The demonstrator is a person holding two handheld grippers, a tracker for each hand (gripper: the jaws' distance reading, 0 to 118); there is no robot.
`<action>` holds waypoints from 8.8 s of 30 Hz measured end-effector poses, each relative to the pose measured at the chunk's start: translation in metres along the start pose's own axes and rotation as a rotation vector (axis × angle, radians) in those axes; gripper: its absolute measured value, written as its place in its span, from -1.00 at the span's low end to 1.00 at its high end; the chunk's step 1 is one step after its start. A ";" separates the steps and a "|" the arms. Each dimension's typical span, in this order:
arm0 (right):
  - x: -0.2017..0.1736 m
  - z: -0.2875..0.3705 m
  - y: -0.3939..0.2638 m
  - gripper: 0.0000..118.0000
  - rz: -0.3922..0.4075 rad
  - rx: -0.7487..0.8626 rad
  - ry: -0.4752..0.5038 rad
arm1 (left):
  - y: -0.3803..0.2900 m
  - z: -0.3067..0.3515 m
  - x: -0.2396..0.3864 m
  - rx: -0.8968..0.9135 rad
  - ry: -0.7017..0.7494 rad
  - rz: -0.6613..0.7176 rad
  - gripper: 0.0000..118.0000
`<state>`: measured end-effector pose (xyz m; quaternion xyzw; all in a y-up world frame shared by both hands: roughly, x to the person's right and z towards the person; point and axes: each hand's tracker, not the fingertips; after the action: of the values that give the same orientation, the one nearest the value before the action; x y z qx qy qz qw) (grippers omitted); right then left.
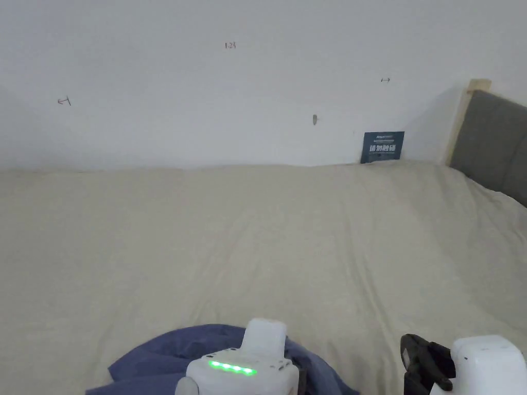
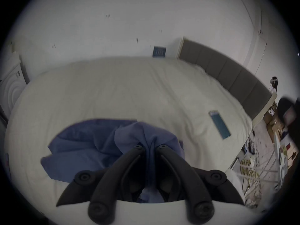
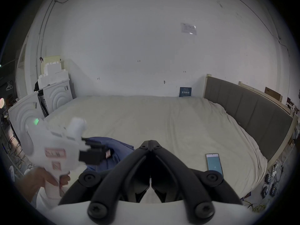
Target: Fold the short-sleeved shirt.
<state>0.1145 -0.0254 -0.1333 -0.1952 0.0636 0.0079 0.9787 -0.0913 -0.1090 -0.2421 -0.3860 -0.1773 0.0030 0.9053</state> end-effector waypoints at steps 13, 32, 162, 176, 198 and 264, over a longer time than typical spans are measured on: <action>-0.008 -0.008 -0.005 -0.96 -0.007 -0.036 0.023 | -0.009 0.024 -0.018 -0.005 -0.004 0.051 0.84; -0.073 -0.013 0.009 -0.96 0.082 -0.016 0.178 | -0.083 0.136 -0.167 0.059 0.340 0.365 -1.00; 0.092 0.009 0.376 -0.84 -0.070 0.214 0.071 | 0.183 0.356 -0.181 0.659 0.698 0.098 -0.95; 0.109 0.008 0.401 -0.84 -0.127 0.262 0.058 | 0.217 0.350 -0.187 0.673 0.673 0.086 -0.95; 0.106 -0.161 0.455 -0.84 -0.141 0.198 0.034 | 0.330 0.241 -0.257 0.609 0.698 0.092 -0.95; 0.118 -0.060 -0.027 -0.84 -0.315 -0.400 0.085 | -0.089 0.158 -0.236 0.032 0.577 0.265 -0.95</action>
<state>0.2253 -0.0743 -0.1926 -0.3925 0.0704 -0.1402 0.9062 -0.3754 -0.0946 -0.1542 -0.3766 0.1387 0.0143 0.9158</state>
